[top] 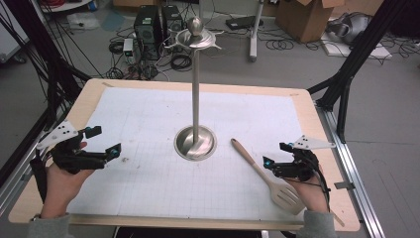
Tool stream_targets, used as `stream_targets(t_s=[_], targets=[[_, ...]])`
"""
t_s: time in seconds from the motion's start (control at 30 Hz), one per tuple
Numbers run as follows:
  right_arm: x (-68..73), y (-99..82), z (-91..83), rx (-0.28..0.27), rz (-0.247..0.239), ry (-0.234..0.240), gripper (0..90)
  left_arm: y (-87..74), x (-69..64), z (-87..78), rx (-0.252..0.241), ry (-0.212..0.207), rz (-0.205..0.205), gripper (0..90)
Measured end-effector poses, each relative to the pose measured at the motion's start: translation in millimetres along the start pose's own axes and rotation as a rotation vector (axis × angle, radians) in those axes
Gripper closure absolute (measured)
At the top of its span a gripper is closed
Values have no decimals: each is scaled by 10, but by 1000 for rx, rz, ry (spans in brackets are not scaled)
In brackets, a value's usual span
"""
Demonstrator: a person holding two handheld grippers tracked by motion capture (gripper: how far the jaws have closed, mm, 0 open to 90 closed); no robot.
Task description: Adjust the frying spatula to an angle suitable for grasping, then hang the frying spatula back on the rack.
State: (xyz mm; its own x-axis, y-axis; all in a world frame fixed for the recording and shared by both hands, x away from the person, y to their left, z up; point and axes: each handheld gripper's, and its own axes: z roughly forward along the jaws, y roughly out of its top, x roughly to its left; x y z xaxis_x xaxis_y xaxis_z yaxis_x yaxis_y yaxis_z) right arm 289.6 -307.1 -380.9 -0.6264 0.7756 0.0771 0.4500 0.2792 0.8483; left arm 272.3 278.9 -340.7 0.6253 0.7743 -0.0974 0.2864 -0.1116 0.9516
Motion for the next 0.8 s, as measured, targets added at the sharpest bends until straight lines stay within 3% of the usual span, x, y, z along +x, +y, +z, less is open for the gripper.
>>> stream_targets(t_s=[0.8], targets=[[119,-34,263,59,-1,2,140,10,-16,17,-5,-2,0,33]])
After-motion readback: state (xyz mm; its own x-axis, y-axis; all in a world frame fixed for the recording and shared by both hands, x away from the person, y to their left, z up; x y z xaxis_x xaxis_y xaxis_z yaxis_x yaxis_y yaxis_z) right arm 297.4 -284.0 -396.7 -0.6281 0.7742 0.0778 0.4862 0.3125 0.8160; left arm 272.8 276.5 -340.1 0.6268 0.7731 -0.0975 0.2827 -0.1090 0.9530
